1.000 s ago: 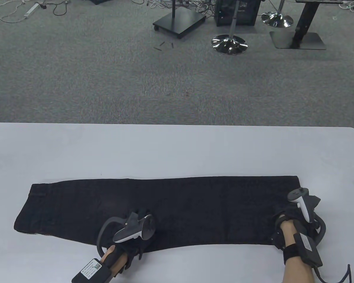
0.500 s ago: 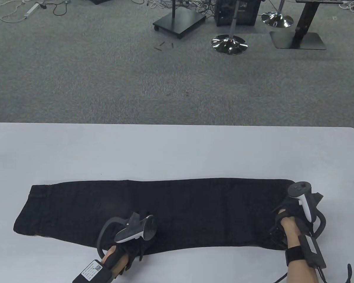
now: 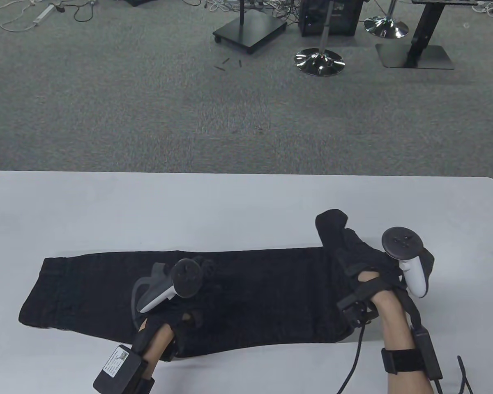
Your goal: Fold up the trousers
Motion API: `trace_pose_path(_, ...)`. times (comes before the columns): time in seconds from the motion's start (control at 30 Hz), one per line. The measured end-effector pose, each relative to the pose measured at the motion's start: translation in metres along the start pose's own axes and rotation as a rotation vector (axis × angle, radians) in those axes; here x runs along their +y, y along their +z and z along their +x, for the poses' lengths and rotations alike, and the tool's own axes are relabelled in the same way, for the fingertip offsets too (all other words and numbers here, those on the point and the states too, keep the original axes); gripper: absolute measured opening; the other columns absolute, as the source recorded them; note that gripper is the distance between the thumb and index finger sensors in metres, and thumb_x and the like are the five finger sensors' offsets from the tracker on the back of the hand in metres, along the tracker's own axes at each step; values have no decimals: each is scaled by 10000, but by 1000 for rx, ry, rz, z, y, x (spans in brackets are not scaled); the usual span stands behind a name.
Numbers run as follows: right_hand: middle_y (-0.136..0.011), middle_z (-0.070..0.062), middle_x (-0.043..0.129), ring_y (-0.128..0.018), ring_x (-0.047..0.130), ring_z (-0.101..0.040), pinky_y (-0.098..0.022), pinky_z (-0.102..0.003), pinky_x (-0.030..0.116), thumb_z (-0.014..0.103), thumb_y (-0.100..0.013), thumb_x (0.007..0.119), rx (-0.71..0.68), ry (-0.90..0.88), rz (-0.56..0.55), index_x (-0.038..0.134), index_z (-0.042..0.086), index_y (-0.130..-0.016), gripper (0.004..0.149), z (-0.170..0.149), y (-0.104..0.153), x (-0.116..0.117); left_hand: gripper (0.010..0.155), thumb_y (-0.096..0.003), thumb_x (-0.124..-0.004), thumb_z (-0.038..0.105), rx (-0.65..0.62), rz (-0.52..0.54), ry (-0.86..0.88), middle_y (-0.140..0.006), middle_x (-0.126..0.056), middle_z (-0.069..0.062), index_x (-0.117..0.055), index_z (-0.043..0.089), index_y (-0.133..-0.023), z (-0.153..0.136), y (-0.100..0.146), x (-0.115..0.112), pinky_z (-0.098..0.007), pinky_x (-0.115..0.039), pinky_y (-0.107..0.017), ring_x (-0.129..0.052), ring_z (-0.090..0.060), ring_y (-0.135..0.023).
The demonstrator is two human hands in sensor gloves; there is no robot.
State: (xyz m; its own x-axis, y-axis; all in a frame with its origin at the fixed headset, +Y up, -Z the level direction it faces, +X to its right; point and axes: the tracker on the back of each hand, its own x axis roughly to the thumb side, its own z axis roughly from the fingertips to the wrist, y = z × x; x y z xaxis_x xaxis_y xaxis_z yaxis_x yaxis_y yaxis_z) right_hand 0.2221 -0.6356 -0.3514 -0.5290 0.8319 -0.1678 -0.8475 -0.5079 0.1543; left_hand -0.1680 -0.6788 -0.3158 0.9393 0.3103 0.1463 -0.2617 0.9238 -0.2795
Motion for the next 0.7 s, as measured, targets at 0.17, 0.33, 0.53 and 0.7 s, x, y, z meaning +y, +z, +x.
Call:
trace_pose_path(0.17,-908,-72,731,-678,853,-265,-584,-534,712,320,-525,711,-132,-73,108,448,197,-1036,588,35,-1,46,750,-528,-638,694,-115,28,274,-1238,-478,95,-461,364,-1179,10,2,15,-571,-575,-834,-600,-297,-1183)
trace_pose_path(0.33,-909,-69,732,-679,855,-260,-583,-530,718,324,-526,705,-179,-98,149,445,197,-1036,587,43,-6,89,754,-545,-625,695,-207,-25,516,-1246,-453,81,-440,351,-1190,16,-4,6,-581,-566,-835,-582,-311,-1187)
trace_pose_path(0.53,-915,-77,726,-685,852,-269,-586,-536,713,315,-528,702,-203,-200,153,450,195,-1036,579,37,-11,137,768,-559,-598,711,-225,-89,672,-1253,-418,71,-391,342,-1200,15,-12,-15,-571,-571,-838,-579,-306,-1190)
trace_pose_path(0.7,-932,-82,709,-705,843,-284,-599,-545,702,307,-529,696,-200,-195,162,448,199,-1036,575,27,-15,153,776,-568,-596,706,-213,-143,875,-1243,-419,38,-384,307,-1199,4,-19,-35,-568,-571,-837,-605,-310,-1174)
